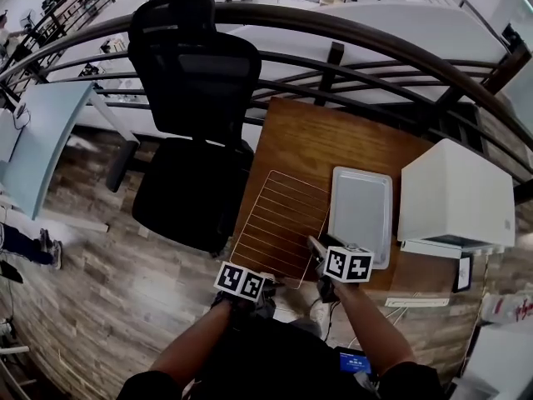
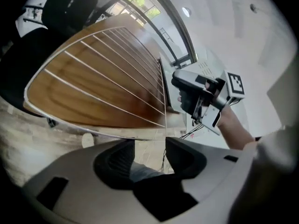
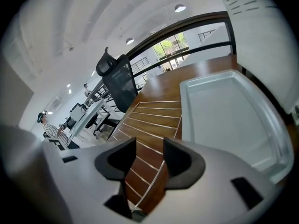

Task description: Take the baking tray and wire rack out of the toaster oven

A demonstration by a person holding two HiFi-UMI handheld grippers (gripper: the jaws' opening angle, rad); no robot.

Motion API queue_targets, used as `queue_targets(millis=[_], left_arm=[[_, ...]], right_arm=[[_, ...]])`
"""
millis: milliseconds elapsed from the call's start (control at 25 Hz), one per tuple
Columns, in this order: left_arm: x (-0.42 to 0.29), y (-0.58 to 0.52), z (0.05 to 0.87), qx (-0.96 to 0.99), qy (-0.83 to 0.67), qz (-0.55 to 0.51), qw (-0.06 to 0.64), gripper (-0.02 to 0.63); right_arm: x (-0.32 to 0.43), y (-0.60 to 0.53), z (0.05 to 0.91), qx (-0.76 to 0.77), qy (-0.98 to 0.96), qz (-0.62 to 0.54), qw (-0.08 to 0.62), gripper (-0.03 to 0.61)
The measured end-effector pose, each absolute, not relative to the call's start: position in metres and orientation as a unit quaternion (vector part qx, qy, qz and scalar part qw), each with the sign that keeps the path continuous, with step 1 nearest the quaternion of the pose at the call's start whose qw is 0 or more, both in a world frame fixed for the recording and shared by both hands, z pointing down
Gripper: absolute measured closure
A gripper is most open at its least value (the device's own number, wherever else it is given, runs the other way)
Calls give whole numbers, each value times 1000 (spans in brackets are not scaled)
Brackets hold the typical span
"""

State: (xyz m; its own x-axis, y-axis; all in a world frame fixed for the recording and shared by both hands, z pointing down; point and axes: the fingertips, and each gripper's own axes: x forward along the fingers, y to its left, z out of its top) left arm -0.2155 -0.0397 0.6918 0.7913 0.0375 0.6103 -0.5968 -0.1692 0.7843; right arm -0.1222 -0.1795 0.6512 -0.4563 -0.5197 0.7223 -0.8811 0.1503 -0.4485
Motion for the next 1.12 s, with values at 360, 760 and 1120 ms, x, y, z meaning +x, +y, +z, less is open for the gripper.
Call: queue_targets(millis=[360,760,1120], left_arm=[[-204,-19,694,748,-96,398,523,384],[-193,-66,652,813,-139,346,447,400],[-174,-142,577,881,-267,205,334,467]], right_arm=[[-142,-147,657,442,-756,432,214,403],[-108,-151,619,465,-765,408,181,431],[-34,-145,550,513,-780,335,127,494]])
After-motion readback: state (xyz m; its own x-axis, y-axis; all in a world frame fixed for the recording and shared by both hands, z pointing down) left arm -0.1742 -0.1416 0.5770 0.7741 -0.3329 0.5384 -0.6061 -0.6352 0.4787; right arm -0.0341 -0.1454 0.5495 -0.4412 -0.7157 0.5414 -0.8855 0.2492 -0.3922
